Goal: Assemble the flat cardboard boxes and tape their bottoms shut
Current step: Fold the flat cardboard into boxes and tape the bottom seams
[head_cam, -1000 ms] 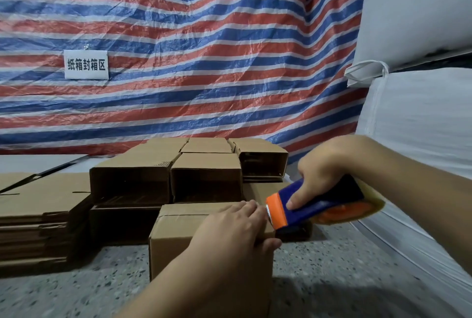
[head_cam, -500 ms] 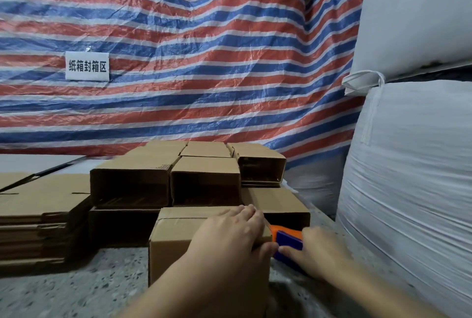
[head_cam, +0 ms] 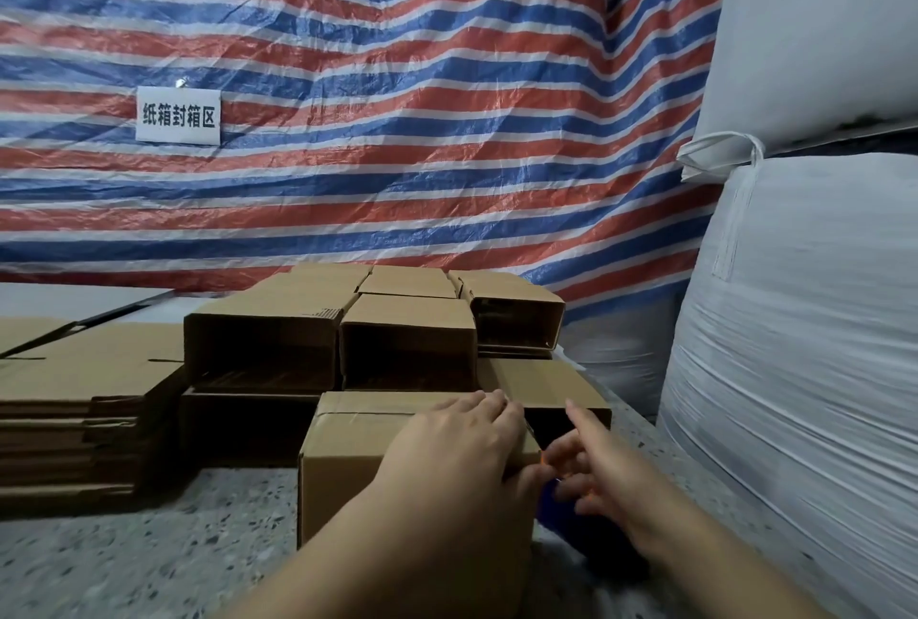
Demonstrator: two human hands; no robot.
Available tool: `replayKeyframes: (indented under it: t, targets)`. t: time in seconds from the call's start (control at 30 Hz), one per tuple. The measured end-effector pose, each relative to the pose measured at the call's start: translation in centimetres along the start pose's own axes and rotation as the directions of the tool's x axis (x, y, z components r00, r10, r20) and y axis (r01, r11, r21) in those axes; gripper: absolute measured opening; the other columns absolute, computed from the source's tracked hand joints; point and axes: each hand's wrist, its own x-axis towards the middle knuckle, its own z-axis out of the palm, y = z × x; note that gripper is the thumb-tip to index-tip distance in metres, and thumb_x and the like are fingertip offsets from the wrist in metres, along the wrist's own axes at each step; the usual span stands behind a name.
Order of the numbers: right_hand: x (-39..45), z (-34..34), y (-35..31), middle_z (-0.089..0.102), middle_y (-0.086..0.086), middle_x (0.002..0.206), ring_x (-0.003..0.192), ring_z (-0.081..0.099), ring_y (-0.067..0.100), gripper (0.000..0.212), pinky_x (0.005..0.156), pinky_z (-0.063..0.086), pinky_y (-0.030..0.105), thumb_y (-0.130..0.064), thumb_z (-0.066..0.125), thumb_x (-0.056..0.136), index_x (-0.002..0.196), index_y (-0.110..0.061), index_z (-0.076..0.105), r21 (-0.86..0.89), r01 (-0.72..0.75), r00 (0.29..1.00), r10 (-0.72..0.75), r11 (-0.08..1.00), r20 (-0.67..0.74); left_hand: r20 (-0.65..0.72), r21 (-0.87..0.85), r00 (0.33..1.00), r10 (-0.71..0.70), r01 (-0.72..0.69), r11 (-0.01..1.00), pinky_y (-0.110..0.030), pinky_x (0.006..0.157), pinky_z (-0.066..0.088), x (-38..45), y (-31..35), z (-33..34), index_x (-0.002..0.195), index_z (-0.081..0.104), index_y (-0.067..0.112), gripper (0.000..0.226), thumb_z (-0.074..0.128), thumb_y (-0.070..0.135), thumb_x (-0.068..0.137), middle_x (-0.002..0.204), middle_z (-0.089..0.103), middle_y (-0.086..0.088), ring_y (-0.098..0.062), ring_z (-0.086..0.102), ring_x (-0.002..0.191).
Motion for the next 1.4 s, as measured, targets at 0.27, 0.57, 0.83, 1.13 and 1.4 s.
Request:
replayKeyframes:
  t: [0.27, 0.57, 0.83, 1.13, 1.4]
  targets:
    - [-0.9, 1.6, -1.3, 0.055, 0.006, 0.076, 0.060, 0.046, 0.015, 0.044, 0.066, 0.034, 0.028, -0.036, 0.066, 0.091, 0.118, -0.002, 0.068, 0.511, -0.181, 0.956, 0.028, 0.841, 0.293, -0.015, 0.010, 1.000, 0.008, -0.008, 1.000, -0.032, 0.119, 0.018, -0.2, 0.1, -0.2, 0.155, 0.022, 0.022, 0.072, 0.028, 0.065, 0.097, 0.161, 0.026, -0.002, -0.018, 0.022, 0.148]
    - [-0.4, 4.0, 0.4, 0.071, 0.017, 0.091, 0.088, 0.061, 0.032, 0.033, 0.077, 0.050, 0.042, -0.031, 0.055, 0.099, 0.107, -0.006, 0.075, 0.301, -0.110, 0.989, 0.074, 0.947, 0.129, -0.049, 0.009, 0.999, 0.005, -0.005, 1.000, -0.033, 0.119, 0.020, -0.2, 0.0, 0.3, 0.156, 0.018, 0.024, 0.072, 0.029, 0.064, 0.097, 0.162, 0.024, 0.000, -0.017, 0.021, 0.149]
    - [-2.3, 4.4, 0.2, 0.062, -0.013, 0.127, 0.120, 0.056, 0.008, 0.034, 0.098, 0.049, 0.034, -0.058, 0.035, 0.101, 0.118, -0.045, 0.061, 0.313, 0.292, 0.956, -0.287, 0.904, -0.063, -0.071, 0.004, 0.997, 0.021, -0.021, 1.000, -0.032, 0.118, 0.019, -0.4, 0.0, 0.3, 0.156, 0.015, 0.022, 0.074, 0.022, 0.065, 0.097, 0.161, 0.027, -0.003, -0.018, 0.023, 0.148]
    - [-3.8, 5.5, 0.0, 0.063, -0.008, 0.138, 0.124, 0.061, 0.009, 0.072, 0.085, 0.055, 0.023, -0.078, 0.030, 0.083, 0.139, -0.041, 0.055, 0.498, 0.152, 0.925, -0.300, 0.854, 0.233, -0.079, -0.195, 0.997, -0.016, 0.000, 0.981, -0.025, 0.114, 0.024, -0.6, 0.2, -0.5, 0.156, 0.016, 0.024, 0.075, 0.014, 0.053, 0.087, 0.161, 0.027, 0.000, -0.012, 0.029, 0.145]
    - [-3.2, 4.5, -1.2, 0.029, -0.007, 0.161, 0.147, 0.025, 0.014, 0.086, 0.120, 0.019, 0.039, -0.081, 0.020, 0.083, 0.153, -0.032, 0.027, 0.208, 0.312, 0.945, -0.325, 0.927, 0.026, -0.380, -0.605, 0.873, -0.305, 0.014, 0.796, 0.007, 0.085, 0.026, -2.7, -2.0, -3.4, 0.130, 0.047, 0.042, 0.032, 0.045, 0.041, 0.098, 0.120, 0.044, 0.035, 0.025, 0.035, 0.113]
